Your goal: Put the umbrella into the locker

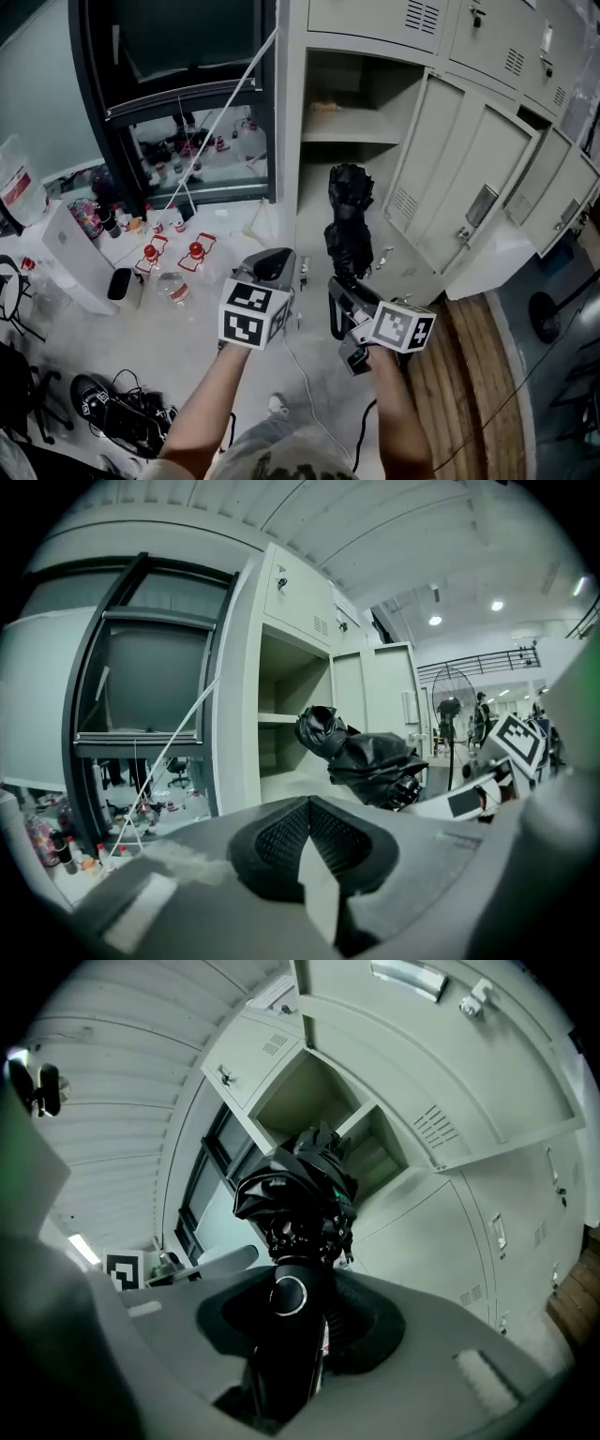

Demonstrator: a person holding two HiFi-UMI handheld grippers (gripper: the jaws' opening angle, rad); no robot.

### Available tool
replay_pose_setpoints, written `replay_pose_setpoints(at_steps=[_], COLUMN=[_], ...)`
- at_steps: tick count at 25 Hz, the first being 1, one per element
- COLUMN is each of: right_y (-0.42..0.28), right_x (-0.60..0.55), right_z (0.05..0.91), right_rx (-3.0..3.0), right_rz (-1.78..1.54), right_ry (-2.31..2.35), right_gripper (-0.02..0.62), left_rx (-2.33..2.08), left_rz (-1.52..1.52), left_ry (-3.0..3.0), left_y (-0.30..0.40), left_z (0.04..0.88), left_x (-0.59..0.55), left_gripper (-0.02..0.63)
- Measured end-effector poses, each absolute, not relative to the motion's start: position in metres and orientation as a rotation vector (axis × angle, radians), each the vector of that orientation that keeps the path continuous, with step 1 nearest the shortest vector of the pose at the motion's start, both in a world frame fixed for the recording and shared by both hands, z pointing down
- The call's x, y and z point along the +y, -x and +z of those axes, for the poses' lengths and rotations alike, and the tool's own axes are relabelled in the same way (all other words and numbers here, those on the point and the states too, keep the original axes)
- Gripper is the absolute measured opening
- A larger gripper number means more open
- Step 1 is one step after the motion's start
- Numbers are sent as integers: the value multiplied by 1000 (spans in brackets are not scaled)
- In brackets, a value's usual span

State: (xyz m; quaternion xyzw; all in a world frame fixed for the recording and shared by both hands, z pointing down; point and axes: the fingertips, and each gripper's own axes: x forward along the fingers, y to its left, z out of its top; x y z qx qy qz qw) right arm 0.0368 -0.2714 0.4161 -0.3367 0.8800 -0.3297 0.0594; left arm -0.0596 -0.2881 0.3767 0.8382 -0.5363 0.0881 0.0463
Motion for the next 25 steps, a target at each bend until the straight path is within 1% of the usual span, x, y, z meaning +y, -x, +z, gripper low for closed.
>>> replay_pose_setpoints(at_steps=[11,25], right_y=[-7,-4], right_x=[-351,-400], right_z=[421,434], right_rx=[2638,2684], right_rz=[-1039,-1109], right_ry=[1101,1076], right_gripper=[134,135], left_rx=[-1539,-1568], left_rz=[273,312], left_ry=[-2607,-2588], left_y=[79,76], left_z=[380,390], left_x=[-375,-416], left_gripper=[5,5])
